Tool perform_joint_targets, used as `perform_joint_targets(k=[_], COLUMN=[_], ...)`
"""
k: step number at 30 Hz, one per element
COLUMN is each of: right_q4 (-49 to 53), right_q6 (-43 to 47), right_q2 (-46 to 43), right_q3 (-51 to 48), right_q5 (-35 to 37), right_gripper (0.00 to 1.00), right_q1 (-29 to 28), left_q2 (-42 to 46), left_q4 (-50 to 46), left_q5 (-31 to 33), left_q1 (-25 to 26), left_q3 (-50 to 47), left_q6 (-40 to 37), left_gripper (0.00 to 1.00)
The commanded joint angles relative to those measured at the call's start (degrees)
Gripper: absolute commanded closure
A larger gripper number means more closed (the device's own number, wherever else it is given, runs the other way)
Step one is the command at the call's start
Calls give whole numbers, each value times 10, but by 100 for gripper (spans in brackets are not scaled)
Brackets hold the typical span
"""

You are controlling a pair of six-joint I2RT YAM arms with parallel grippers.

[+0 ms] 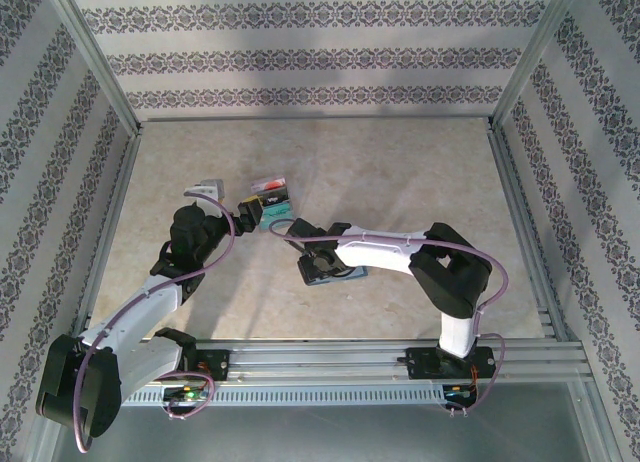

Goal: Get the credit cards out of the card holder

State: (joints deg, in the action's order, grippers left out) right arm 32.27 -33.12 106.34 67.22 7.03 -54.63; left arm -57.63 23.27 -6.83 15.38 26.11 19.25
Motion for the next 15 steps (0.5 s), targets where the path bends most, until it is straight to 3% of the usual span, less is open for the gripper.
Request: perform_joint_targets(k=[1,9,15], right_q4=[-9,-23,-35], right_q6=[-6,-10,-12], right_q2=[4,-13,-28], right_q3=[-7,-16,-28], right_q5=[-11,-17,-29], right_gripper=[45,57,58], right_q1=[-5,2,10], left_q2=[4,5,-5], left_q4=[18,-7,-32], left_q5=[-1,-16,-42], left_q1=[2,2,1], left_q3=[1,11,30], left_q6=[7,-6,-2], left_gripper=[1,1,1])
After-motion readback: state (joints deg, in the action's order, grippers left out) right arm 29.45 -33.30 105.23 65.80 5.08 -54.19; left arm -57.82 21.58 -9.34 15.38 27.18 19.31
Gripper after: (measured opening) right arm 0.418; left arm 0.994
